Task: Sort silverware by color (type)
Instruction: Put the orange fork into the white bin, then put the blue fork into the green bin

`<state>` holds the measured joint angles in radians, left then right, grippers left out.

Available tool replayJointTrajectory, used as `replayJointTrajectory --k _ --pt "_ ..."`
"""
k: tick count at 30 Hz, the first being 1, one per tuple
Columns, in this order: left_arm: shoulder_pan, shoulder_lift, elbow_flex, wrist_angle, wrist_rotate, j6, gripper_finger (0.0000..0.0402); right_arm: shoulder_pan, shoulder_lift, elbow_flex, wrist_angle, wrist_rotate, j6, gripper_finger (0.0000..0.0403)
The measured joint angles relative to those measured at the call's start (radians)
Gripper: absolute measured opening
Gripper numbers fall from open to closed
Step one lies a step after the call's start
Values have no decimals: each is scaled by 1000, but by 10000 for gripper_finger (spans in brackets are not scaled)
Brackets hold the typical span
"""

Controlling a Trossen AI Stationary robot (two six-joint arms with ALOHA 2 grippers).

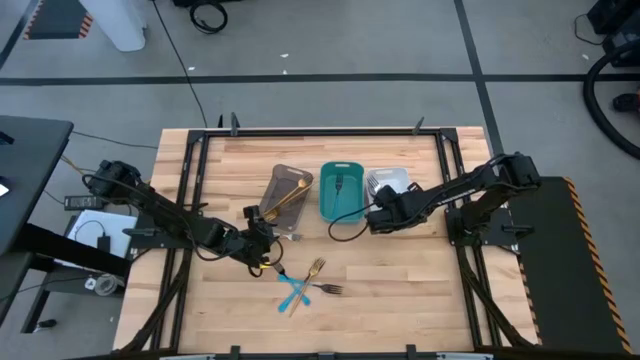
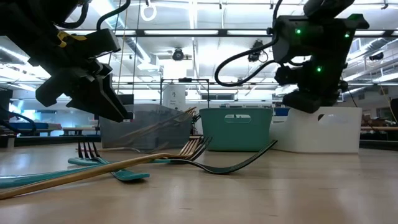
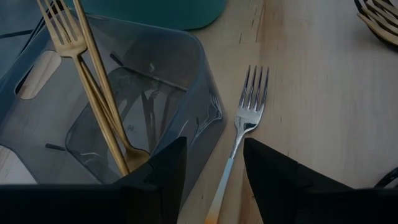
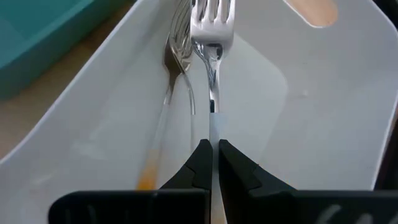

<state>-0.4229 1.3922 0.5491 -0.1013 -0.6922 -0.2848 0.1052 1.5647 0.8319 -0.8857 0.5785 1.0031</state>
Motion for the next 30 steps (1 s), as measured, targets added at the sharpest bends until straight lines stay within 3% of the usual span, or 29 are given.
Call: replayJointTrajectory --k 9,20,30 --pt "0 0 0 0 0 0 169 -20 0 -2 6 -23 -7 24" --pt "0 0 0 0 34 -19 169 -45 2 -4 15 -42 -19 111" --pt "0 0 0 0 35 -18 169 -50 5 65 -54 -17 -59 115"
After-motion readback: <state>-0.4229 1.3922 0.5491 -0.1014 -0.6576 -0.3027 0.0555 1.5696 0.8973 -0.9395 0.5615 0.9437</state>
